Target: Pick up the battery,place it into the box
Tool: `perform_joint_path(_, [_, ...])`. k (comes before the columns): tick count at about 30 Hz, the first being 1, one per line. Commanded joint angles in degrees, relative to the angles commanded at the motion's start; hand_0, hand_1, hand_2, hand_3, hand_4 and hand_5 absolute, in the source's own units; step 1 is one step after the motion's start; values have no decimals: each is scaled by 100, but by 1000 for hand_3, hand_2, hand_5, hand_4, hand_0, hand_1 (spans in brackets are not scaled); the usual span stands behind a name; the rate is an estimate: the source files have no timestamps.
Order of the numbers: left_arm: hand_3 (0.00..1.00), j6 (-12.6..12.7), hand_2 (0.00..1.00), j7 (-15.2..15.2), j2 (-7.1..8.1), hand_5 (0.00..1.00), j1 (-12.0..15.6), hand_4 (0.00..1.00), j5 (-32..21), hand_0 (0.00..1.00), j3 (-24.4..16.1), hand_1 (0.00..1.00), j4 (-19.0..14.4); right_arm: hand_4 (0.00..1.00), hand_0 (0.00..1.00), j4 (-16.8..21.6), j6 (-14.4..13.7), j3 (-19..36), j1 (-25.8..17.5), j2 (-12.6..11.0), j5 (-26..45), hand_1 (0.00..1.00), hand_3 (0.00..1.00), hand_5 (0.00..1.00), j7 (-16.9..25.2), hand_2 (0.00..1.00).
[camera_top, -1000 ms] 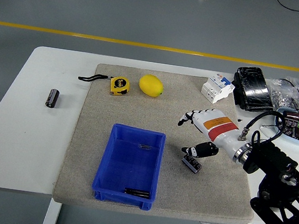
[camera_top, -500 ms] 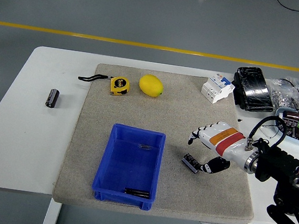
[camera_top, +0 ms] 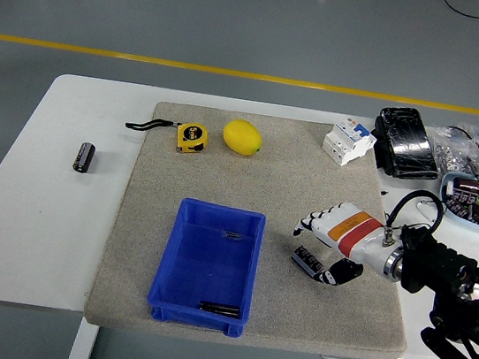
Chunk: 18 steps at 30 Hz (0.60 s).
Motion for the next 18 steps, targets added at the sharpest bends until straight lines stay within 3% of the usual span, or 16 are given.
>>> perform_joint_path(18, [685,-13,753,29,-8,705,-52,703,111,711,-68,725,6,928,607,-158,-157,-485,325,-36,-48,665,732,253,132,772])
